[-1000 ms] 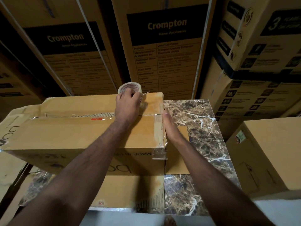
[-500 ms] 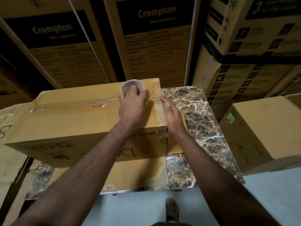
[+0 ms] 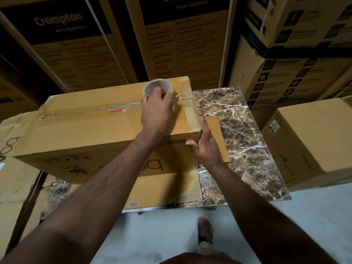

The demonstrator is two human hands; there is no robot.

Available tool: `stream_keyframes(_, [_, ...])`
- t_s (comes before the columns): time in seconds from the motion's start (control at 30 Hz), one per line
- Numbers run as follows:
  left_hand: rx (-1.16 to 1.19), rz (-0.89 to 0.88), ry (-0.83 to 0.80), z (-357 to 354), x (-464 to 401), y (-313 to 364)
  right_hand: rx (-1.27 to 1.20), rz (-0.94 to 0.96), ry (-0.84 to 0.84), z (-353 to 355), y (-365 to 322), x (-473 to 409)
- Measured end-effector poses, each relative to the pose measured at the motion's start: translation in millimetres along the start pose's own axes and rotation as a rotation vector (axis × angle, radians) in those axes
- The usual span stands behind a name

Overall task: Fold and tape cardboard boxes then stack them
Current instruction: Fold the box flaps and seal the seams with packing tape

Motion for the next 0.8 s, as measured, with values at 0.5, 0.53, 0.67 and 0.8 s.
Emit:
stream_keyframes(0.5, [-0.017,-0.046,0.019,-15.8,4.2,-5.6,-0.201,-0.115,0.296,-5.2,-19.2,5.1])
stream_keyframes(0.53, [-0.017,-0.055,0.027,-15.6,3.4,-5.2,-0.236,-0.154,0.331,-1.1,-17.7,5.5])
stream_keyframes(0.67, [-0.022,-0.05,0.054,-17.0,1.5,-5.0,-0.184,-0.215,0.25,13.6,-19.6,-14.8])
stream_keyframes(0.8, [-0.011,-0.078,0.074,-16.2,0.7,-0.2,-0.049,-0.297,-0.144,19.6,-19.1,-41.0])
Point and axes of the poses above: each hand's wrist, its own x-axis away from the middle knuckle, its own z-axis out of the back of the hand, y = z × x, the point moved 8 cm from there along -x, towards the middle knuckle, and after that the axes turned 15 degrees about -y, right-handed, at the moved point
